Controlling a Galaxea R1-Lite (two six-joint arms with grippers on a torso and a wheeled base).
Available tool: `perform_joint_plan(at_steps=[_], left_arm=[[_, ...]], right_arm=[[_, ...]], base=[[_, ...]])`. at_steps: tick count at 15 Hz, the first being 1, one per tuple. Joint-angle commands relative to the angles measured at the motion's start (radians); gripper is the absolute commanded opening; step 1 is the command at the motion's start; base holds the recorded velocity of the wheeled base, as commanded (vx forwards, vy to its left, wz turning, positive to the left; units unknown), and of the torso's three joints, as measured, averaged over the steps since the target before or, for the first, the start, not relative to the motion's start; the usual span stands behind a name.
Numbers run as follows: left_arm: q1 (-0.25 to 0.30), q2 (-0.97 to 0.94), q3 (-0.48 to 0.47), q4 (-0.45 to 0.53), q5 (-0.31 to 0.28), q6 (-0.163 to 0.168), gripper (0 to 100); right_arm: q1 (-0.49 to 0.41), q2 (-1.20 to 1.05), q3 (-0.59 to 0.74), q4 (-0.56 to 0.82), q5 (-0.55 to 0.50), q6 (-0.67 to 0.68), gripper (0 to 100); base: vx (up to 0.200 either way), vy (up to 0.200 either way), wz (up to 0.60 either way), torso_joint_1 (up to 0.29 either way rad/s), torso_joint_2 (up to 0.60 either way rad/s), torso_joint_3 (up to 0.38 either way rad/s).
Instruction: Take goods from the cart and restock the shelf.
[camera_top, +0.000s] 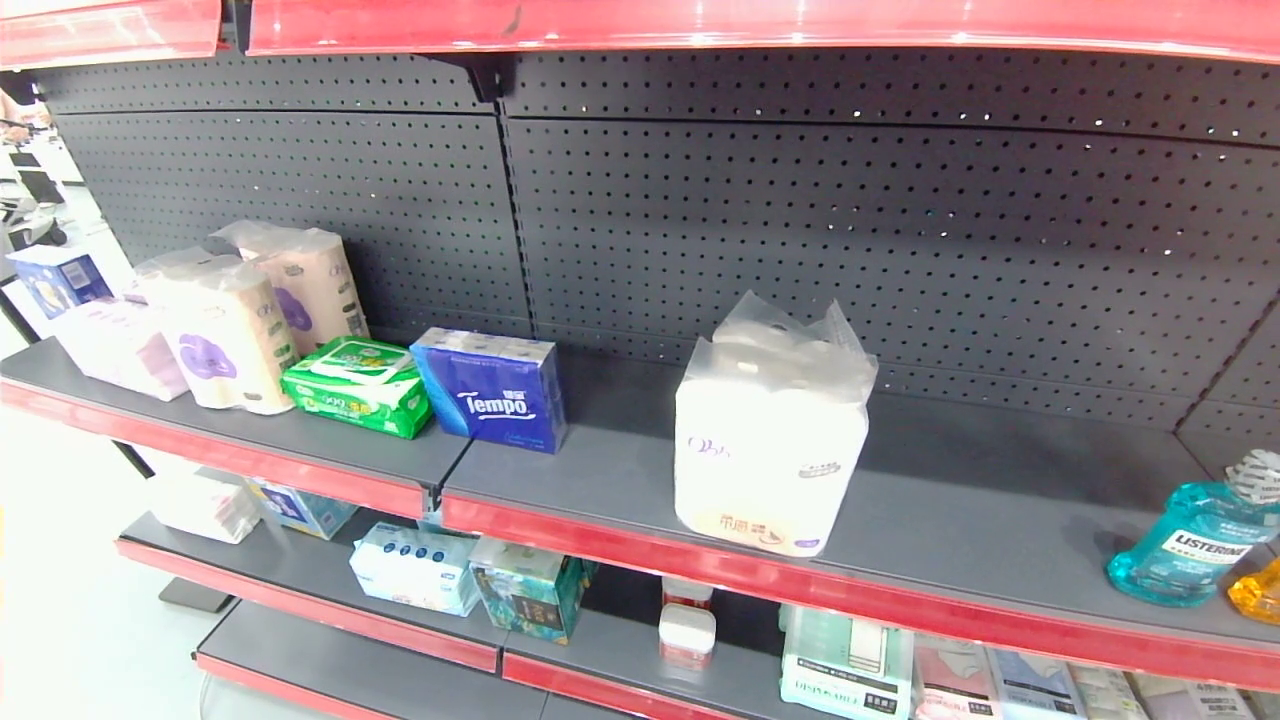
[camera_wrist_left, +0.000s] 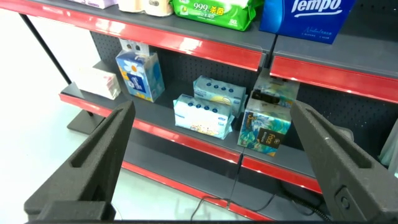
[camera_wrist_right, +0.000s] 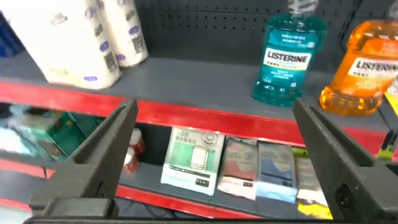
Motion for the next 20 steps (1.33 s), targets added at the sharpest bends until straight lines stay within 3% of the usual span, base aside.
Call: perform_joint_plan(at_steps=[1, 8, 17, 20], left_arm=[[0.001, 0.001, 0.0, 0.0, 0.0, -0.001, 100], [0.001, 0.001, 0.0, 0.0, 0.0, -0.001, 100], [0.001, 0.001, 0.0, 0.0, 0.0, 0.001, 100], [0.001, 0.001, 0.0, 0.0, 0.0, 0.002, 100]], right_arm=[[0.0, -0.004, 0.0, 0.001, 0.0, 0.0, 100], [0.0, -0.004, 0.0, 0.001, 0.0, 0.0, 100], [0.0, -0.004, 0.0, 0.001, 0.004, -0.003, 100], [0.0, -0.004, 0.0, 0.001, 0.004, -0.001, 100]], base=[[0.0, 0.0, 0.0, 0.0, 0.0, 0.0], [0.0, 0.0, 0.0, 0.0, 0.0, 0.0], [0.0, 0.0, -0.6, 0.005, 0.0, 0.0], [0.0, 0.0, 0.0, 0.0, 0.0, 0.0]])
